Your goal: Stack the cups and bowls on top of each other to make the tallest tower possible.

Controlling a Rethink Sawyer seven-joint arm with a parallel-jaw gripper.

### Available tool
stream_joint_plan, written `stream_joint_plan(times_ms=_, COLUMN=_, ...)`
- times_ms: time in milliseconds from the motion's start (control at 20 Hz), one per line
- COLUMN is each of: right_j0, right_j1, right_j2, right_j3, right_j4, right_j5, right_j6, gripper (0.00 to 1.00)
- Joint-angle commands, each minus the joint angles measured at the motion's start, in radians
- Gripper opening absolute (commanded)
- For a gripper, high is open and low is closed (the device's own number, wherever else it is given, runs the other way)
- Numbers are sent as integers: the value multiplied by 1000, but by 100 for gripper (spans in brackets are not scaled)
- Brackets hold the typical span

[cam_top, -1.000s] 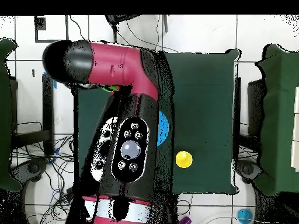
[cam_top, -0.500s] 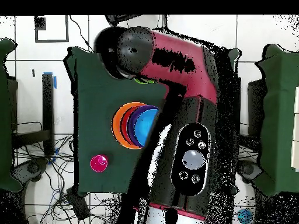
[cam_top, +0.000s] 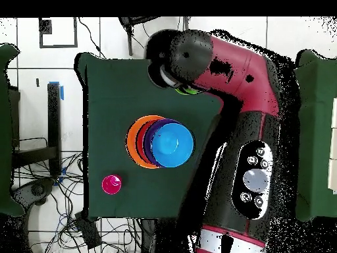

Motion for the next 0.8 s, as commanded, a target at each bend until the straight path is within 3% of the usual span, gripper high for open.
stream_joint_plan(times_ms=50, right_j0=-29, right_j1=23, right_j2=158, right_j3=108, right_j4=-110, right_j5=35, right_j6=-319, gripper=0)
stream_joint_plan(times_ms=600, right_j0=-64, right_j1=37, right_j2=204, right_j3=113, right_j4=-159, right_j5=27, right_j6=-308, gripper=0)
stream_joint_plan(times_ms=800, right_j0=-72, right_j1=10, right_j2=213, right_j3=156, right_j4=-162, right_j5=31, right_j6=-293, gripper=0)
